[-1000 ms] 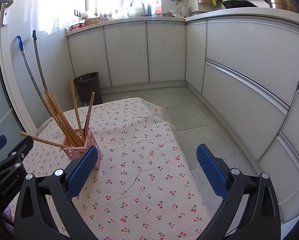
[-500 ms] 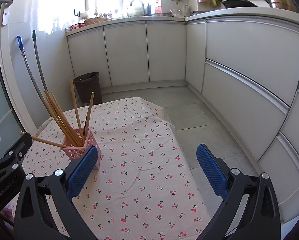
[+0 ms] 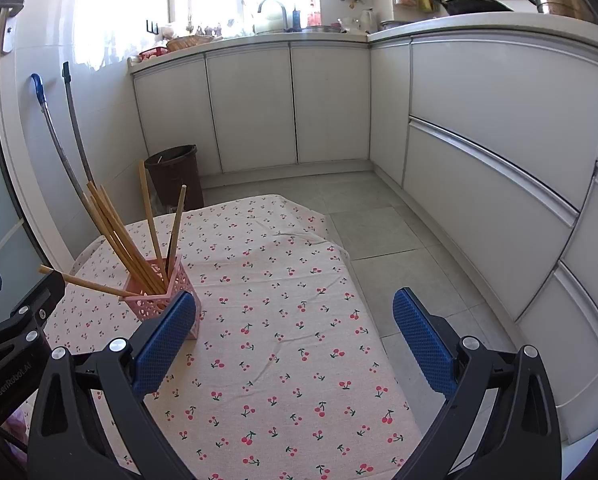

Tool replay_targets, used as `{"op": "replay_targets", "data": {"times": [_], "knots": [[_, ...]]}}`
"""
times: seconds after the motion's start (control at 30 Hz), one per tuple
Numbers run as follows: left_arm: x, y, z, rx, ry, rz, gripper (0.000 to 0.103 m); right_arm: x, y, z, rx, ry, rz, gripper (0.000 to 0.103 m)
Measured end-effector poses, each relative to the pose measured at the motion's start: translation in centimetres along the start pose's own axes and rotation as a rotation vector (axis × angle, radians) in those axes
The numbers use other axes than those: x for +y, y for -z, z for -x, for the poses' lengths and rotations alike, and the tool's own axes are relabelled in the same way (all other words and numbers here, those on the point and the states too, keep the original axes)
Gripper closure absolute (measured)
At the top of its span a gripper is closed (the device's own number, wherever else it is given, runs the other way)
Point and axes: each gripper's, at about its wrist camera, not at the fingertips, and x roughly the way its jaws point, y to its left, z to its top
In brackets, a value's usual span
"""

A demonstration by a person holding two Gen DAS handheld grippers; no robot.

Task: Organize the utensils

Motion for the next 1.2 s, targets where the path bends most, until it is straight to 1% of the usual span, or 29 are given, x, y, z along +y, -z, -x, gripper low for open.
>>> {"op": "replay_targets", "data": {"times": [1.2], "knots": [[-0.10,0.34,-0.36,0.013,-0.005,-0.007,0.007,-0.13,0.20,-0.36,0.011,0.002,-0.011,0.007]]}}
